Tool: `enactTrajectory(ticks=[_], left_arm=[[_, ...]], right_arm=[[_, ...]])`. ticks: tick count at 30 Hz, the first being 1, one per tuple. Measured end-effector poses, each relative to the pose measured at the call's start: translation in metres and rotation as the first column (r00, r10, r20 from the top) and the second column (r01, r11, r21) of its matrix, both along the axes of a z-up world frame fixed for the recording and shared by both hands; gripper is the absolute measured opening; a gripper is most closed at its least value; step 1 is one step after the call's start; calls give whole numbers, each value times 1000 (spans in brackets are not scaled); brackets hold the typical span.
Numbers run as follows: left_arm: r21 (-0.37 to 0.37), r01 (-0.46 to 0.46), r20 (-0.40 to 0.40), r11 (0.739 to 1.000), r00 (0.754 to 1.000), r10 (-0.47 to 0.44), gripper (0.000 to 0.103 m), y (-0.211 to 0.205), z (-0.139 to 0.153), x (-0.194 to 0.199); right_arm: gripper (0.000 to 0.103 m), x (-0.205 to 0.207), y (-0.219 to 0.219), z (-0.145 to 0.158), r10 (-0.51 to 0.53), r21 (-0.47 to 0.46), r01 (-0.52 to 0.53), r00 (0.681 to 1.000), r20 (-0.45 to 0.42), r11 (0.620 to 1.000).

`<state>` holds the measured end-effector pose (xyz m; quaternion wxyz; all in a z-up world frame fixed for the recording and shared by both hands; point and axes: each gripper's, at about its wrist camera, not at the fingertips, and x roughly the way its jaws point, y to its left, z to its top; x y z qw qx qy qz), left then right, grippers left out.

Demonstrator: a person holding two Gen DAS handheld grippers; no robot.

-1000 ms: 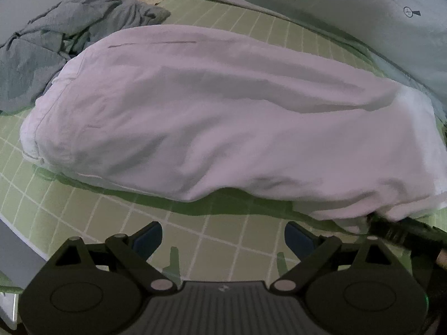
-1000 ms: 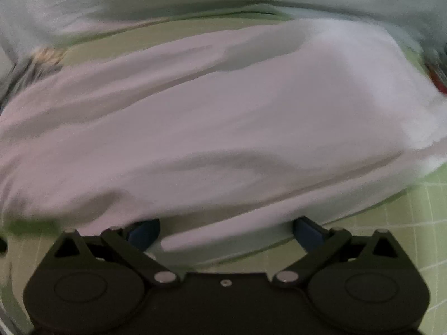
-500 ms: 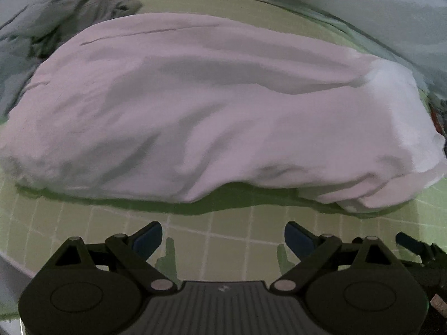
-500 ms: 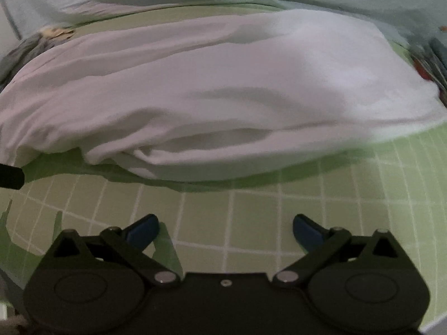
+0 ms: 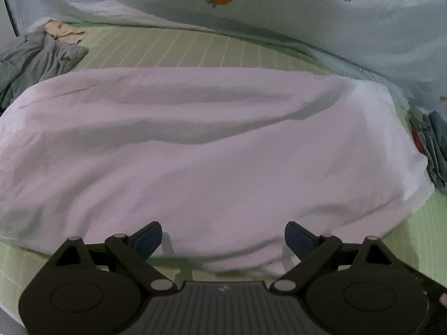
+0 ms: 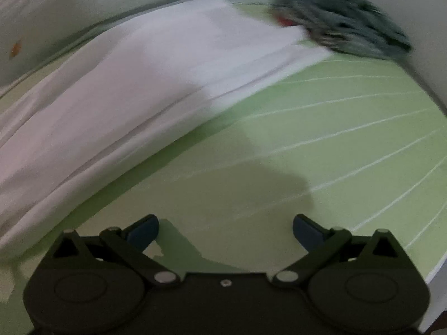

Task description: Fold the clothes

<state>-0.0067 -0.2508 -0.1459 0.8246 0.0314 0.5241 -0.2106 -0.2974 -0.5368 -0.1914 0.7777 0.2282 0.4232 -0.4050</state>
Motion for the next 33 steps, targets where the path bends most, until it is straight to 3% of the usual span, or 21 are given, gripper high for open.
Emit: enactTrajectory(ticks=[6, 10, 12, 14, 17, 21, 26, 30, 33], left_arm=[[43, -41, -44, 998, 998, 43, 95, -35, -16, -1], [-24, -178, -127, 984, 977, 174, 95, -35, -21, 2], [-112, -295, -201, 949, 942, 269, 95, -23, -20, 9], [-215, -415, -298, 884, 890, 346, 95, -9, -22, 14], [-266, -531, -382, 805, 824, 418, 94, -2, -25, 17], [-266, -573, -424, 775, 792, 439, 90, -9, -30, 16], [-288, -665, -597, 689, 688, 413, 81, -15, -51, 12], [-295, -692, -657, 659, 648, 386, 81, -20, -59, 7], [-286, -730, -700, 621, 602, 384, 81, -17, -65, 5]], right_arm=[[103, -12, -82, -4, -102, -9, 102, 995, 17, 995], [103, -14, -141, 1, -225, 50, 222, 970, 91, 974], [103, -21, -165, 7, -329, 107, 315, 928, 175, 943], [103, -27, -186, 12, -418, 184, 379, 865, 277, 907], [102, -27, -212, 17, -468, 298, 369, 780, 415, 880], [93, -10, -233, 8, -440, 374, 272, 745, 501, 886], [87, 1, -244, -12, -453, 451, 211, 711, 537, 867], [86, -2, -246, -16, -475, 496, 184, 676, 563, 849], [82, -11, -241, -12, -490, 516, 174, 654, 576, 839]])
